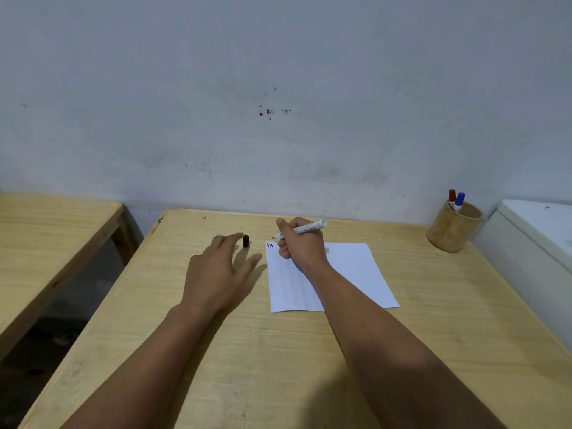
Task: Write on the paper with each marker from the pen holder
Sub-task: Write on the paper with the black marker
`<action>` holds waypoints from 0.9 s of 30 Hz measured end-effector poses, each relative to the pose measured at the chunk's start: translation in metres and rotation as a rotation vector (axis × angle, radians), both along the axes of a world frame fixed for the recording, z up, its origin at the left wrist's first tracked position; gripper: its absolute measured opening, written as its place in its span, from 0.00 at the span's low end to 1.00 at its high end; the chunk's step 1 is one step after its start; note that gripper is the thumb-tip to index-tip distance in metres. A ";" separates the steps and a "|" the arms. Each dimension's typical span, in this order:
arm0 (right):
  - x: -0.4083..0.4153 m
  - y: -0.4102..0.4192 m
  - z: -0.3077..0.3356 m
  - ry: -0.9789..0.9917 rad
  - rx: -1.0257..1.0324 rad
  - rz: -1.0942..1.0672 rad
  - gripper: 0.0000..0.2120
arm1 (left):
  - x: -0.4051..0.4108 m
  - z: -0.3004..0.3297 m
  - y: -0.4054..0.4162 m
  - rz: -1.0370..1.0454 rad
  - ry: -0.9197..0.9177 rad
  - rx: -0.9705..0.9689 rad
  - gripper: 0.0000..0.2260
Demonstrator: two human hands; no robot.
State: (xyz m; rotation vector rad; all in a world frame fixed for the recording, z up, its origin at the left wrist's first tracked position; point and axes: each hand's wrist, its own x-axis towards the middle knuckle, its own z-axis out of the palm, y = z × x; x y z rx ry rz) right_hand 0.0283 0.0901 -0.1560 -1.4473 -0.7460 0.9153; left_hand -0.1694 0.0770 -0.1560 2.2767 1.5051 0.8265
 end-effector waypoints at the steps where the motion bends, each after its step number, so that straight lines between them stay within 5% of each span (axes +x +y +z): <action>1: -0.001 -0.001 0.003 0.007 0.000 0.023 0.19 | 0.002 0.002 0.009 0.029 -0.048 -0.008 0.25; 9: 0.007 -0.024 0.044 -0.208 0.088 0.045 0.20 | 0.016 0.006 0.053 0.061 0.040 -0.064 0.09; 12: 0.017 -0.042 0.056 -0.180 0.102 0.183 0.06 | 0.019 0.019 0.056 0.072 -0.139 -0.223 0.08; 19: 0.029 -0.074 0.086 -0.006 0.123 0.196 0.15 | 0.042 0.087 0.035 -0.052 -0.618 -0.411 0.06; 24: 0.032 -0.092 0.101 -0.192 0.185 0.164 0.06 | 0.060 0.126 0.010 -0.106 -0.744 -0.426 0.07; 27: 0.035 -0.101 0.106 -0.282 0.200 0.142 0.11 | 0.068 0.143 -0.003 -0.127 -0.818 -0.455 0.07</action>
